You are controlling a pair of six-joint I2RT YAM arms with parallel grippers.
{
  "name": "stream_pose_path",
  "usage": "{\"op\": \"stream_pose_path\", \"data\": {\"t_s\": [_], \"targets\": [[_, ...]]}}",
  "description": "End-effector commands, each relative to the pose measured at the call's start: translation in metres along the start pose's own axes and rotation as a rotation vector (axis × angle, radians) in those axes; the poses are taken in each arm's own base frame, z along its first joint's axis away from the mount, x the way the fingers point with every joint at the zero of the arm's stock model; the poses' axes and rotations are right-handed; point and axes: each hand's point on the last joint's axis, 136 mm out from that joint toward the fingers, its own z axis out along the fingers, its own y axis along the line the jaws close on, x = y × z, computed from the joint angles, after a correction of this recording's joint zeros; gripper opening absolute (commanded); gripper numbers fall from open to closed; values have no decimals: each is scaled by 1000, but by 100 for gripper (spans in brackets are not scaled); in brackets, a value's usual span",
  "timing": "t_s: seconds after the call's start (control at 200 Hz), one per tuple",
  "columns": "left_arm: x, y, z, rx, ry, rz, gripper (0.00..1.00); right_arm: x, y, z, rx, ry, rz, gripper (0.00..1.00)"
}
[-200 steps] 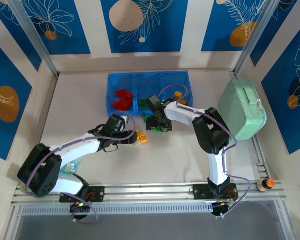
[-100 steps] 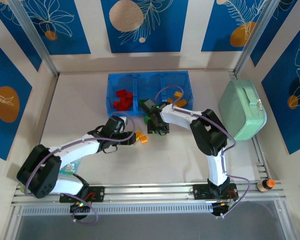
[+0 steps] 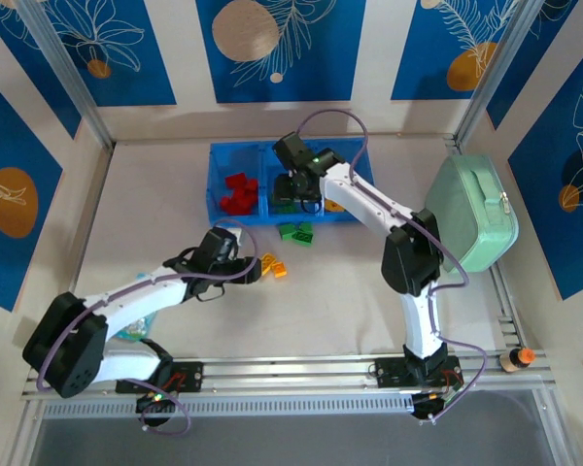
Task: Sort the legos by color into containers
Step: Place the lego in the container, then pick up the lego from the center of the table.
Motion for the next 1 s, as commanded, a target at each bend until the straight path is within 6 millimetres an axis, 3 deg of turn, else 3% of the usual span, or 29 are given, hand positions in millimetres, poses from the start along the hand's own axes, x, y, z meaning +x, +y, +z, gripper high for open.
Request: {"op": "stream_pose_path", "data": {"t_s": [0.0, 0.21, 0.26, 0.31, 0.375, 0.48, 0.735, 0.996], "targets": [[3, 3, -9, -23, -6, 38, 69, 5, -5, 18, 32, 77, -43, 49], [1, 0, -14, -15, -10, 47, 69, -15, -7, 32, 63, 73, -43, 53], [2, -1, -15, -14, -10, 48, 69, -17, -5, 33, 66, 74, -50, 62], [0, -2, -16, -11, -14, 47, 69, -18, -3, 31, 69, 66, -56, 81], [1, -2, -16, -15, -13, 51, 69, -19, -1, 26, 71, 55, -60, 87], [-2, -7, -19, -42, -11, 91, 69, -13, 10, 15, 55, 29, -79, 89], [-3, -15, -13, -44, 1, 130, 69, 13, 15, -14, -31, -16, -46, 89], [2, -19, 9, -49, 73, 168, 69, 48, -13, -33, -77, -20, 24, 89]]}}
